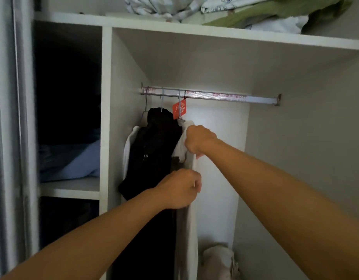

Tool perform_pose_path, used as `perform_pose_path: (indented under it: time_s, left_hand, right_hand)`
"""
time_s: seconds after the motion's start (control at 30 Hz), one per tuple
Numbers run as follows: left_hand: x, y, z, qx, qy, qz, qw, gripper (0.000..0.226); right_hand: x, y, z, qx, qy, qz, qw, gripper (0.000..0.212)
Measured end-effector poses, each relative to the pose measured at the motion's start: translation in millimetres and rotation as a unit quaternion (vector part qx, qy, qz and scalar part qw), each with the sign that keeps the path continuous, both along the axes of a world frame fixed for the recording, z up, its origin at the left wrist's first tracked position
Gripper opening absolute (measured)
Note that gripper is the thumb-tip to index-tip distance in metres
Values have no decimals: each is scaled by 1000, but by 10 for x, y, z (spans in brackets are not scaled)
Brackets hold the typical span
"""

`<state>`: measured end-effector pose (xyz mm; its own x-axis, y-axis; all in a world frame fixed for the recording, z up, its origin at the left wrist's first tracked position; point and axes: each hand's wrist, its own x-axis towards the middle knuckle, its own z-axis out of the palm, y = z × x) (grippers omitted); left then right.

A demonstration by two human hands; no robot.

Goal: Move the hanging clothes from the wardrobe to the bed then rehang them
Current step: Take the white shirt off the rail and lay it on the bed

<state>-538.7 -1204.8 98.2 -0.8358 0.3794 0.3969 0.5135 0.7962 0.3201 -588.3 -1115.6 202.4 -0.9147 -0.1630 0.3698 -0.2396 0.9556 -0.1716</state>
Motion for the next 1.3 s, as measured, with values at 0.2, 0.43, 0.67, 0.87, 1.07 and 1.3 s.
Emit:
perform_pose_path:
  time_s: [0.2, 0.43, 0.67, 0.87, 1.07, 1.3]
  left_hand:
    - [-24, -121, 24, -62, -3, 7, 998, 18]
    - [-43, -135, 50, -111, 24, 30, 993, 19]
    - [-124, -108, 196, 25, 24, 106, 994, 19]
    - [-329, 65, 246, 65, 2, 114, 991, 21]
    - [-495, 293, 228, 60, -23, 98, 993, 19]
    - [-485, 507, 133, 56, 8, 69, 996, 29]
  right_hand:
    - [-143, -155, -10, 40, 66, -1, 997, 41]
    - [-81, 24, 184, -24, 154, -3, 988, 33]
    - [90, 517, 221, -37, 164, -24, 985, 23]
    - [270, 1019, 89, -6, 172, -22, 985, 16]
    - [572, 1547, -199, 46, 152, -52, 986, 17]
    - [1194, 1963, -562, 81, 142, -89, 983, 19]
